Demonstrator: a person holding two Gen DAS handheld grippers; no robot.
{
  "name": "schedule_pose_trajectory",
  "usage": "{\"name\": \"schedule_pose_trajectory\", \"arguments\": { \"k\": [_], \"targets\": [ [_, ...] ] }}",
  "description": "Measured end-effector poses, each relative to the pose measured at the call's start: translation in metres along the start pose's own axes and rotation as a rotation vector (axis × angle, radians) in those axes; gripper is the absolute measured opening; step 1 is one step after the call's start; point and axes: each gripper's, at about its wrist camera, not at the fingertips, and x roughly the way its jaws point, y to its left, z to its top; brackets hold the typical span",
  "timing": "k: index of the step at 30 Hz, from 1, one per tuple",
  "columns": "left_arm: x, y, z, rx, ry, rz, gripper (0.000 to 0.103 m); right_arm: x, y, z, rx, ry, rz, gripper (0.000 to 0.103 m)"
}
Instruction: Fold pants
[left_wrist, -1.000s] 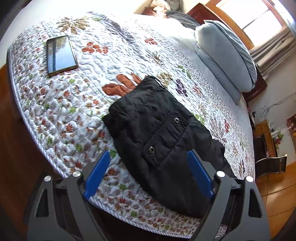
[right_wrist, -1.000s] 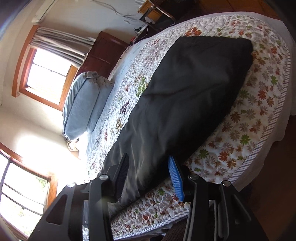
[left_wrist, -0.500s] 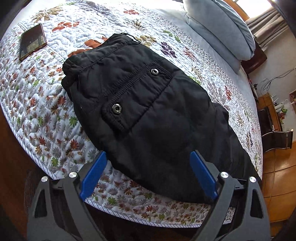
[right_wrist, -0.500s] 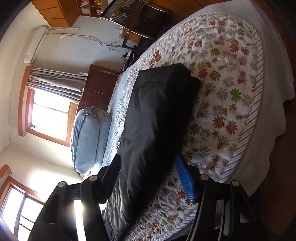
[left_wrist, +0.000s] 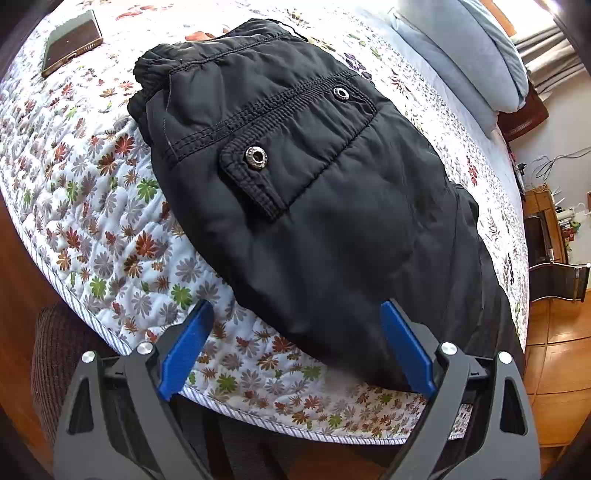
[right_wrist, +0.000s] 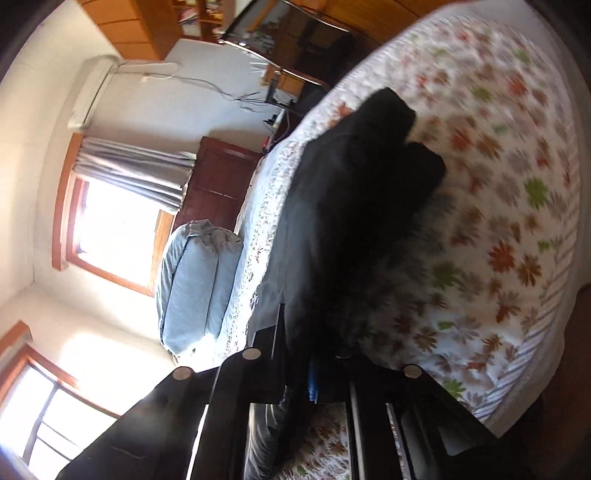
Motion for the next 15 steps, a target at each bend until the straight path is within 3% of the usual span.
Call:
{"name": "schedule_pose_trajectory", "arguments": {
  "k": [7,15],
  "targets": [
    [-0.002,0.010,-0.004,-0.016,0.002,-0.019,0.092,0.008,0.094,-0.003,-0.274,-0.016,-0.075,0.007],
    [-0.005,0.011,-0.006,-0.007,0.004,-0.047,0.092,0.034,0.205,-0.053,-0.687,0.045,-0.104,0.007]
  ]
}}
